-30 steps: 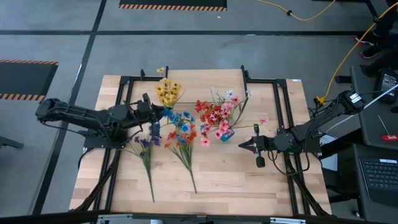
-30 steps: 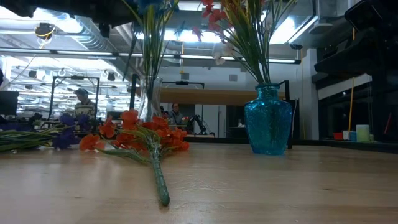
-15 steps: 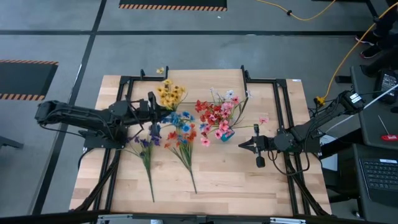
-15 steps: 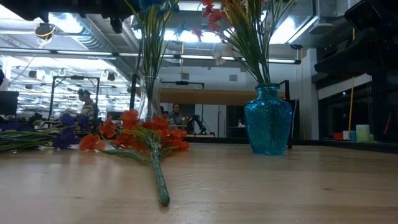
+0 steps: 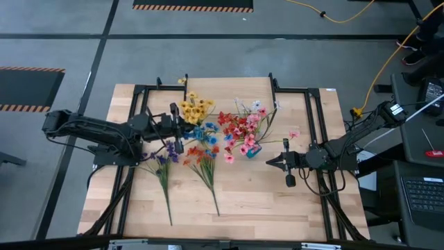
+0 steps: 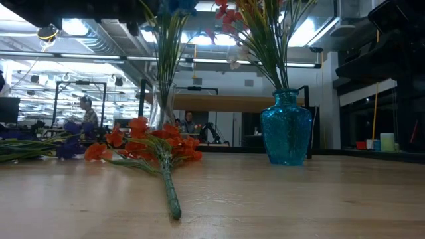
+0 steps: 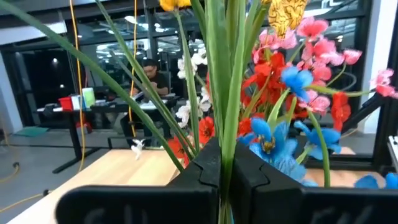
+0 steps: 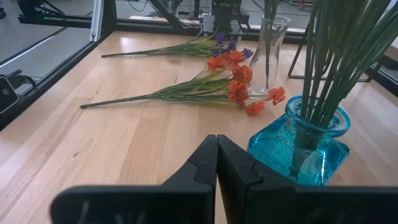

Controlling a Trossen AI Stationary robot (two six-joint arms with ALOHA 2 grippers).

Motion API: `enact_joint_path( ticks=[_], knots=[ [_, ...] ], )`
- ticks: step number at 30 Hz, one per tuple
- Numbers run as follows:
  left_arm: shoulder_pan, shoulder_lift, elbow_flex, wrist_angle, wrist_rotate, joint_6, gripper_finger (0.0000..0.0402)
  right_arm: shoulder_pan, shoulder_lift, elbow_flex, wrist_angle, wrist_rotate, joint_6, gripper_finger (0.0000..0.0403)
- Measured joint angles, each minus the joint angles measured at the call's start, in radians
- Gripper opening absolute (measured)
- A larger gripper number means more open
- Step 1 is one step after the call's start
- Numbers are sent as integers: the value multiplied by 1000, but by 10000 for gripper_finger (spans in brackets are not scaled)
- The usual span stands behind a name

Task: Pick and place flowers into a vace then onto a shelf
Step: Put the yellow flowers into the transparent vase

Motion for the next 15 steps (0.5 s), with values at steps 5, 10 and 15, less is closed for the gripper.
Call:
enact_joint_path(
  ticks=[5, 10, 15],
  knots=[
    [0, -15, 0, -2, 16, 0, 5, 0, 0, 0, 0, 0, 0, 14],
    [0, -1, 0, -12, 16, 0, 5, 0, 0, 0, 0, 0, 0, 14],
    [0, 26, 0, -12, 16, 12, 5, 0, 0, 0, 0, 0, 0, 14]
  ],
)
